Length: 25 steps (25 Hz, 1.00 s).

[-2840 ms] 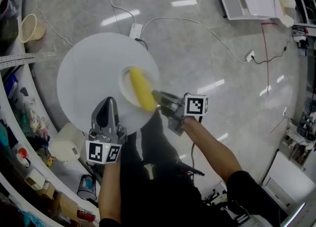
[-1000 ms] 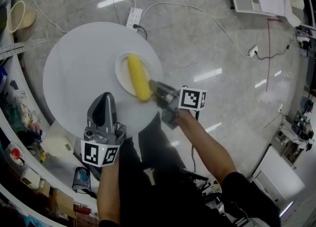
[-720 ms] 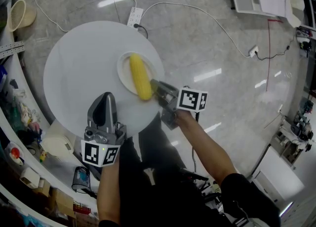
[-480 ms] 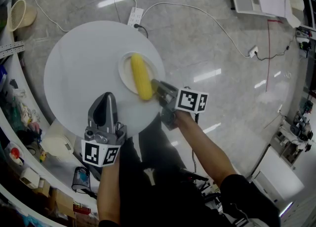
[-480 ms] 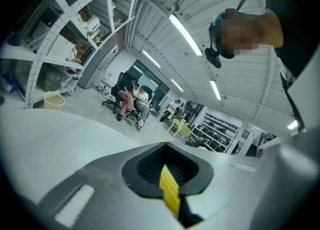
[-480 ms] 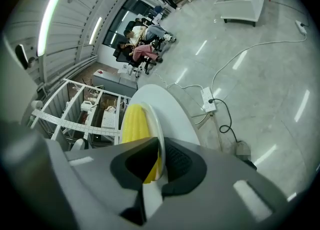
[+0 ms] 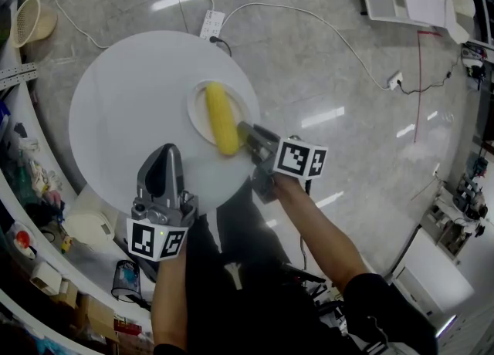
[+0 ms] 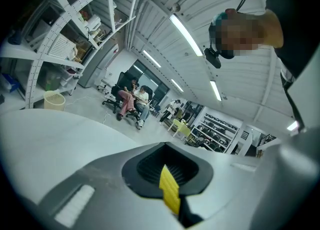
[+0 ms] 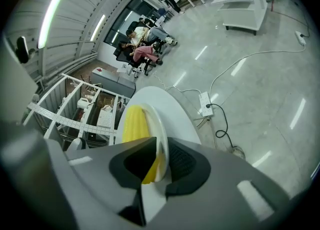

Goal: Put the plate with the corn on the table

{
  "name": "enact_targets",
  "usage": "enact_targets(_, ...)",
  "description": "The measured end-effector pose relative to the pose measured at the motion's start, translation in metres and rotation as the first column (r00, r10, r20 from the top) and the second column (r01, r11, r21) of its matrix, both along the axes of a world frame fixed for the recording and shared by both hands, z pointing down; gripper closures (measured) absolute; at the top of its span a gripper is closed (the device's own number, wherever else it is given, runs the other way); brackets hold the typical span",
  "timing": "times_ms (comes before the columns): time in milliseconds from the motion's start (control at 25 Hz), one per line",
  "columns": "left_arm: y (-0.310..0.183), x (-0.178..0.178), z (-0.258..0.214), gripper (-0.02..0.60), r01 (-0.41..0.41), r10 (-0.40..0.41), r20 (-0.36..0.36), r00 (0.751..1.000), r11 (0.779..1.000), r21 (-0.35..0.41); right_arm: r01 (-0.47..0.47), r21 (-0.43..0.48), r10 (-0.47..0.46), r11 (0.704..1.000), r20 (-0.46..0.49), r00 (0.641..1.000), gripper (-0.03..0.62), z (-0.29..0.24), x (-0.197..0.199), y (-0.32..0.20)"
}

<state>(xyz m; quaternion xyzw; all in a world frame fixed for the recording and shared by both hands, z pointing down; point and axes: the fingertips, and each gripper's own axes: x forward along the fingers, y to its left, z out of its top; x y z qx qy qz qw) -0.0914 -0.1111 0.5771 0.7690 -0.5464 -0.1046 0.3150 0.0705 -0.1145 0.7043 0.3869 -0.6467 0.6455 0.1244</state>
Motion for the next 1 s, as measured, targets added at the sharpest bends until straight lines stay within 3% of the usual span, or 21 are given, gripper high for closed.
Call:
enact_targets(320,0.000,-0.002,-0.001,0.577,0.002,-0.002,-0.005,1.000,1.000,0.000,0.087,0.049,-0.080,0.995,-0.129,0.988,0.523,0.001,0.005,0.003)
enact_targets(1000,0.002,-0.004,0.003,0.577,0.005,-0.005,-0.013,1.000,1.000,-0.009,0.123,0.070,-0.107,0.990,-0.197,0.975,0.473,-0.002,0.011,0.004)
